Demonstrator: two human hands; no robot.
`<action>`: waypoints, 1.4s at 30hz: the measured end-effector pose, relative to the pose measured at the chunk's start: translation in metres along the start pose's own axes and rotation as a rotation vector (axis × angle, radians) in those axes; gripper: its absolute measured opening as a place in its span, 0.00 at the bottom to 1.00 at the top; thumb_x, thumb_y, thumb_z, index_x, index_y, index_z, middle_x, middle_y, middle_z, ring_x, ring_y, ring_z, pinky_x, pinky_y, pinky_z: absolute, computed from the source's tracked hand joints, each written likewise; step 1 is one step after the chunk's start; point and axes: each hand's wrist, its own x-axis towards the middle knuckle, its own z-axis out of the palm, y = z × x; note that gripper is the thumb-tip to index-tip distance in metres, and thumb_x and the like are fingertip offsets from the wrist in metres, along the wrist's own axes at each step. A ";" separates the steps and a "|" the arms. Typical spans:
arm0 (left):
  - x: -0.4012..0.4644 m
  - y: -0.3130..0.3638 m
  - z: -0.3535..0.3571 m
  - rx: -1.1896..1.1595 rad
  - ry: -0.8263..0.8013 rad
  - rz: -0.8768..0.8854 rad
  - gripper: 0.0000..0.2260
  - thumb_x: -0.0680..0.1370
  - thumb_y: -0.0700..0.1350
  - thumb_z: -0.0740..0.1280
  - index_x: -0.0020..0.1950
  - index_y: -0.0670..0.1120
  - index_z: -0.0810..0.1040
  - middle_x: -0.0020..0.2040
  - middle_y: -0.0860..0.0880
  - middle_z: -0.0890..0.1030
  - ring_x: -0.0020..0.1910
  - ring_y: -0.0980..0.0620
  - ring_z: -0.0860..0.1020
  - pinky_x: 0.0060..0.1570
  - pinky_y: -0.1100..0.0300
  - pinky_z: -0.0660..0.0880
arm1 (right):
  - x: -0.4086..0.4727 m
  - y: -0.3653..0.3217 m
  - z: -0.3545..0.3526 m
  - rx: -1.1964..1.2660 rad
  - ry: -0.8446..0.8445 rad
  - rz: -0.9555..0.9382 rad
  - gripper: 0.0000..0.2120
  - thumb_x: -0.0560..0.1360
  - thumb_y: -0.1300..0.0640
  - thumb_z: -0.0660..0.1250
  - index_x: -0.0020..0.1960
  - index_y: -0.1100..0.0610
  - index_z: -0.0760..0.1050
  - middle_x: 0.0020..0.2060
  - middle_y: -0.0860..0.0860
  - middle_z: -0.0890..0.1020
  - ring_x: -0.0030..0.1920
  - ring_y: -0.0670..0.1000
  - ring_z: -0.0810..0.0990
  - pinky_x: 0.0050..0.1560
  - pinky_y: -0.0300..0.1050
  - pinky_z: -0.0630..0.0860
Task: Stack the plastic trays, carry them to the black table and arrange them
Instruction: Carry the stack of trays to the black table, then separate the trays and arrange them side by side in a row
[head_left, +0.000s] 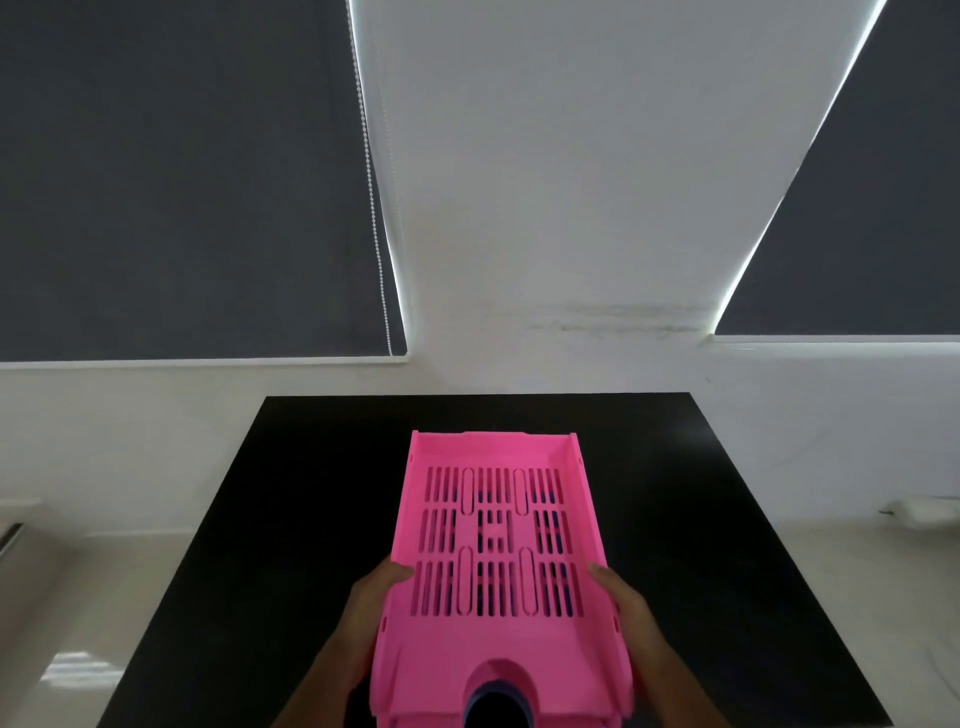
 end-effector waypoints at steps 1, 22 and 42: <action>0.008 0.003 -0.001 0.003 0.011 0.004 0.07 0.77 0.36 0.63 0.50 0.40 0.81 0.37 0.42 0.87 0.35 0.43 0.85 0.41 0.47 0.78 | 0.008 0.000 0.002 0.002 -0.002 0.002 0.23 0.72 0.50 0.68 0.63 0.59 0.78 0.55 0.65 0.85 0.57 0.67 0.83 0.65 0.69 0.74; 0.025 0.074 0.040 0.357 0.174 0.324 0.15 0.80 0.37 0.60 0.57 0.52 0.81 0.43 0.43 0.86 0.41 0.40 0.85 0.46 0.40 0.83 | 0.045 -0.062 0.031 -0.650 0.264 -0.457 0.16 0.79 0.66 0.62 0.59 0.50 0.80 0.47 0.48 0.86 0.44 0.43 0.86 0.41 0.38 0.81; 0.072 0.030 0.272 0.507 0.113 0.408 0.17 0.79 0.36 0.61 0.63 0.51 0.78 0.42 0.48 0.85 0.32 0.53 0.84 0.32 0.57 0.83 | 0.056 -0.121 -0.192 -0.708 0.505 -0.457 0.13 0.80 0.64 0.60 0.59 0.55 0.79 0.45 0.49 0.85 0.43 0.45 0.84 0.41 0.36 0.79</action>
